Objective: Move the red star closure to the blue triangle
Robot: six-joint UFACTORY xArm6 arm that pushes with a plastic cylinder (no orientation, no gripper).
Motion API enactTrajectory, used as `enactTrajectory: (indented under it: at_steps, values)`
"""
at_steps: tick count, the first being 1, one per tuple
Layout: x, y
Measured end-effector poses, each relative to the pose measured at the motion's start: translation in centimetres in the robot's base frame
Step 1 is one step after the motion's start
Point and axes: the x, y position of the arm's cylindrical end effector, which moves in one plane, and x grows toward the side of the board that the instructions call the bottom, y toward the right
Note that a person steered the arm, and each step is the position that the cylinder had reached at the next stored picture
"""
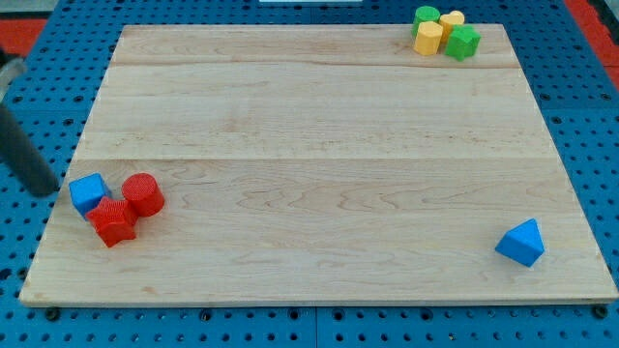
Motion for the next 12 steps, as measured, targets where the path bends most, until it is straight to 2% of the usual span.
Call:
enactTrajectory:
  at_steps: [1, 3, 4, 5, 7, 8, 9, 10, 11, 12]
  values:
    - [2.1, 2.3]
    - [0.6, 21.0]
    - [-1.1, 21.0]
    - [-1.2, 16.9]
    - [0.5, 12.4]
    - [2.8, 10.7]
    - [5.0, 14.5]
    - [5.1, 26.0]
    - [5.1, 34.7]
    - [5.4, 35.4]
